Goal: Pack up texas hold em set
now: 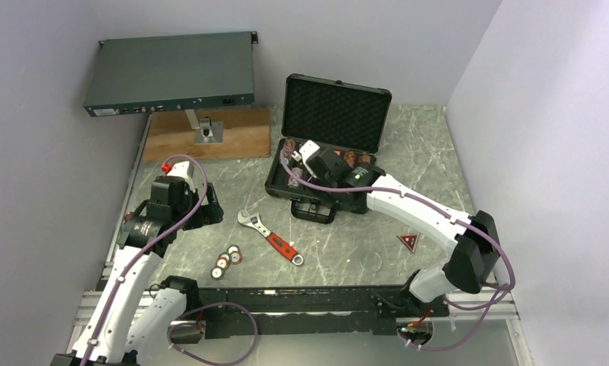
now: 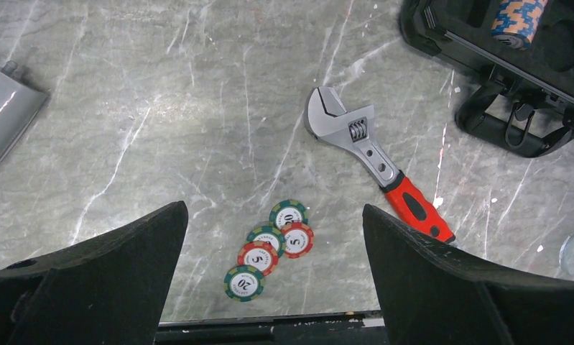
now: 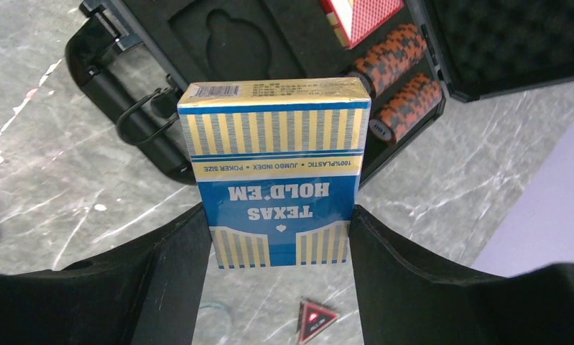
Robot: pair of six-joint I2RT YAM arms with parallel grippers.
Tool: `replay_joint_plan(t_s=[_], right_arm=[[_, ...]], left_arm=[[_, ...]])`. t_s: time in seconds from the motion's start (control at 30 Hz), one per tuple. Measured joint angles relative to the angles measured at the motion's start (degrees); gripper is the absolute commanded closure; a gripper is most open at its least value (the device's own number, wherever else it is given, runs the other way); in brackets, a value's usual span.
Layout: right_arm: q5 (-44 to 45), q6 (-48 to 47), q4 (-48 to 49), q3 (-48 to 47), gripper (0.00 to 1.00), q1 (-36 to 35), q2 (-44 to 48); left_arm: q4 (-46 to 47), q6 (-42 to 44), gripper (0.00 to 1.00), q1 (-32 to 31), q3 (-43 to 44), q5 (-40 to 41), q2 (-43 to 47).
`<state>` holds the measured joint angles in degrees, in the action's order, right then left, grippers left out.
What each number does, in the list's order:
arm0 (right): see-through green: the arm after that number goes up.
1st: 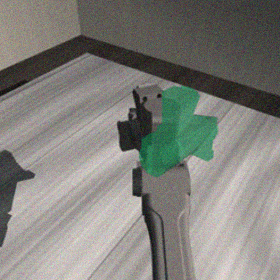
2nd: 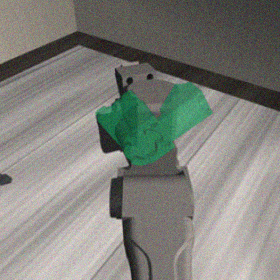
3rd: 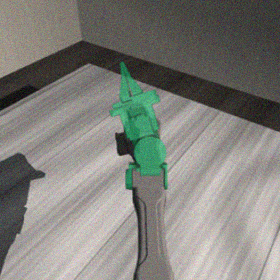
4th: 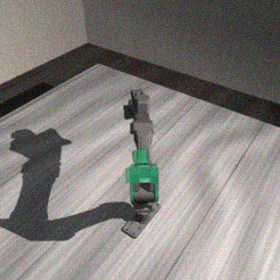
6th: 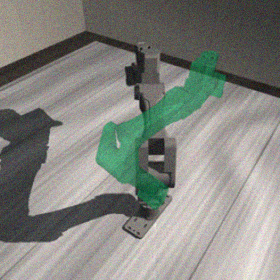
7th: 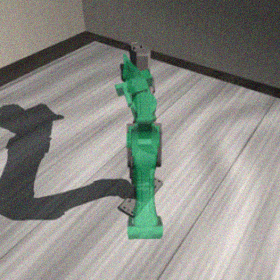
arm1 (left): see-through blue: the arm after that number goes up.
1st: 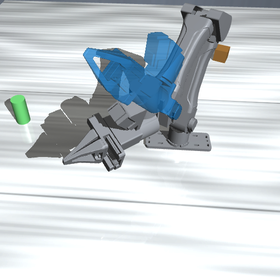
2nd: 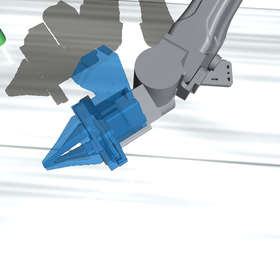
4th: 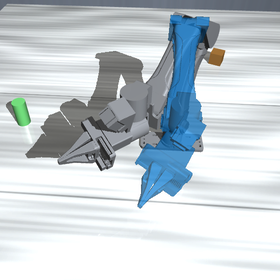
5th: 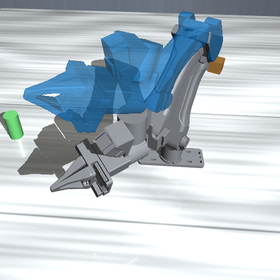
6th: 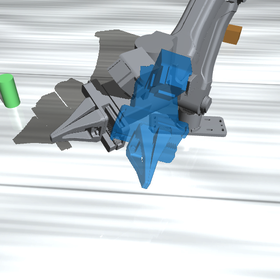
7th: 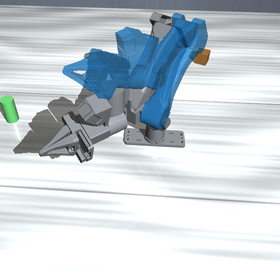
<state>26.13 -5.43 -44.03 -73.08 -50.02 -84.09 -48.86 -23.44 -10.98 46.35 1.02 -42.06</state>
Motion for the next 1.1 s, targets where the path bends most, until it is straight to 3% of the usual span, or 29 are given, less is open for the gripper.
replay_joint_plan(t_s=[0.27,0.5,1.1], right_arm=[[-10.0,-11.1,5.2,-0.2,1.0,6.7,-3.1],[-16.3,-20.5,7.4,-0.8,1.0,8.2,-9.6],[-24.0,-36.7,11.2,-2.8,1.0,11.8,-18.5]], left_arm=[[-0.1,0.0,0.01,0.0,0.0,0.4,0.2],[-0.3,0.0,0.01,0.0,0.0,0.4,0.2],[-0.7,-0.3,0.01,-0.1,0.0,1.5,-2.2]])
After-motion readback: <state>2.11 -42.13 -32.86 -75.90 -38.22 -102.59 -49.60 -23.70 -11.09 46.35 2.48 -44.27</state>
